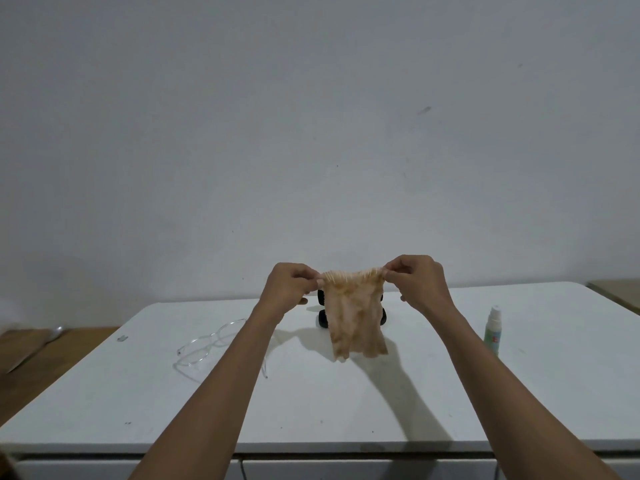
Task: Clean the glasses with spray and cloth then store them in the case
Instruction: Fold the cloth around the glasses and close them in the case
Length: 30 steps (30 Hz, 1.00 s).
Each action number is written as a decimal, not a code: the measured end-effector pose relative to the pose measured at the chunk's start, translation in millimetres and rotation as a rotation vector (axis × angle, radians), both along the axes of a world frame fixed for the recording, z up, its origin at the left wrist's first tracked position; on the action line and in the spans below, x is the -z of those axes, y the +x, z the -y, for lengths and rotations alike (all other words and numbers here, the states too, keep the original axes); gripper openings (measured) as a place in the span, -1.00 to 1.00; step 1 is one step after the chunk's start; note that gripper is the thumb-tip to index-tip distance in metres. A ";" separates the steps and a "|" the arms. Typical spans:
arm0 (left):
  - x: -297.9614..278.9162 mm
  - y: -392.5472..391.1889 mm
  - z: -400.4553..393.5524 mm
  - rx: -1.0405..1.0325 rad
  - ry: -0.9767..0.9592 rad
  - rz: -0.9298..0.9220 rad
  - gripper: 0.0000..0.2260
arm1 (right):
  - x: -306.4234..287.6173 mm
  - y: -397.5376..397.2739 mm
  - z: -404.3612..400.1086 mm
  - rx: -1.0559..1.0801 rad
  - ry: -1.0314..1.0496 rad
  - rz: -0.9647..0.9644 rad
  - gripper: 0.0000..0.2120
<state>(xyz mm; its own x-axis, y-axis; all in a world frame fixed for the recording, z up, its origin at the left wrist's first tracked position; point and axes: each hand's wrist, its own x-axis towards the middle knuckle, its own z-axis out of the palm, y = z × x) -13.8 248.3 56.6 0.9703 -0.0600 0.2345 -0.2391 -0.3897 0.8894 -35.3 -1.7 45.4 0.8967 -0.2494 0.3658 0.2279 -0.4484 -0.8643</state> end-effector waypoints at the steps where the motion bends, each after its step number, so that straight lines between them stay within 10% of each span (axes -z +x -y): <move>1: 0.7 1.5 1.7 -0.023 -0.057 -0.028 -0.94 | 0.8 2.3 -0.3 0.002 0.002 -0.007 -0.95; 7: -3.6 5.5 -0.7 -0.002 -0.235 -0.058 -0.90 | -4.8 5.5 3.4 -0.101 0.175 0.000 -0.95; 19: 60.4 -34.0 -27.1 0.316 0.387 -0.298 -0.89 | 53.7 -32.0 6.6 -0.429 -0.347 -0.521 -0.83; 30: 73.2 -76.8 -14.2 0.372 0.653 -0.281 -0.87 | 61.9 -72.8 -1.1 -0.429 -0.621 -0.560 -0.76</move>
<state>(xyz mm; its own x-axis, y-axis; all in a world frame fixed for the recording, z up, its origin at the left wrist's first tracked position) -90.6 262.6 -16.6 0.8770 -0.4322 -0.2098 -0.2568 -0.7908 0.5555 -108.1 -0.6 -16.5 0.9523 0.2383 -0.1906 0.1036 -0.8400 -0.5327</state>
